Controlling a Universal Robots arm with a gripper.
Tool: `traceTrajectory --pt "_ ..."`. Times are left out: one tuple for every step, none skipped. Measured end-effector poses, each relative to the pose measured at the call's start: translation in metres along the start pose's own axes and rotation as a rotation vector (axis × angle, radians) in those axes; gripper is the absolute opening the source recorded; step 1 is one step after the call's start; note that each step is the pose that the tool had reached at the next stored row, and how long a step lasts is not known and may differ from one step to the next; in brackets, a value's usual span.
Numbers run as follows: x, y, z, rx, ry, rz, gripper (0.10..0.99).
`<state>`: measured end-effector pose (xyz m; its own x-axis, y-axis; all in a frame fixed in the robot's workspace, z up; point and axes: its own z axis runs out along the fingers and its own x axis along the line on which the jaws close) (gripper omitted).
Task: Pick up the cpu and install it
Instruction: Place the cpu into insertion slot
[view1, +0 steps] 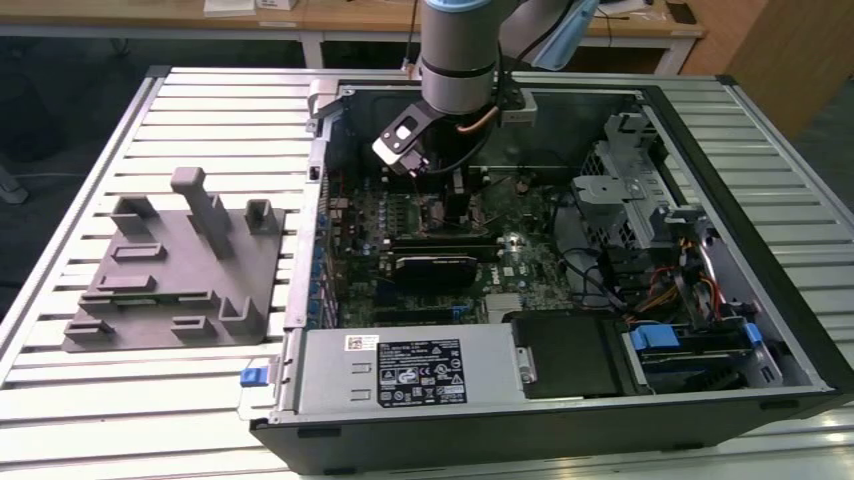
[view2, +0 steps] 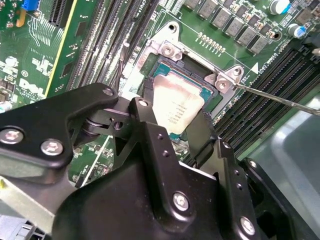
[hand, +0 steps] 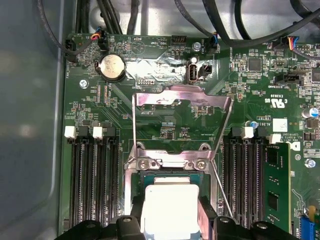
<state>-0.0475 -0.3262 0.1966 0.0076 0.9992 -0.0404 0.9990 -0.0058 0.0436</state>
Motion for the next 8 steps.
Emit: traceTrajectory --pt "0.0000 0.0000 0.0000 0.000 0.0002 0.000 0.510" --pt "0.0000 0.0000 0.0000 0.000 0.0002 0.000 0.510" --pt "-0.0001 0.0000 0.0001 0.000 0.0002 0.000 0.510" --pt "-0.0002 0.0000 0.0003 0.000 0.0000 0.001 0.510" --pt "-0.0002 -0.0001 0.0003 0.001 -0.0003 0.002 0.510" --pt "-0.0002 -0.0001 0.0003 0.000 -0.0003 0.002 0.510" --pt "-0.0002 0.0000 0.0004 0.000 -0.0003 0.002 0.510" --pt "-0.0002 0.0000 0.0004 0.000 -0.0002 0.002 0.510"
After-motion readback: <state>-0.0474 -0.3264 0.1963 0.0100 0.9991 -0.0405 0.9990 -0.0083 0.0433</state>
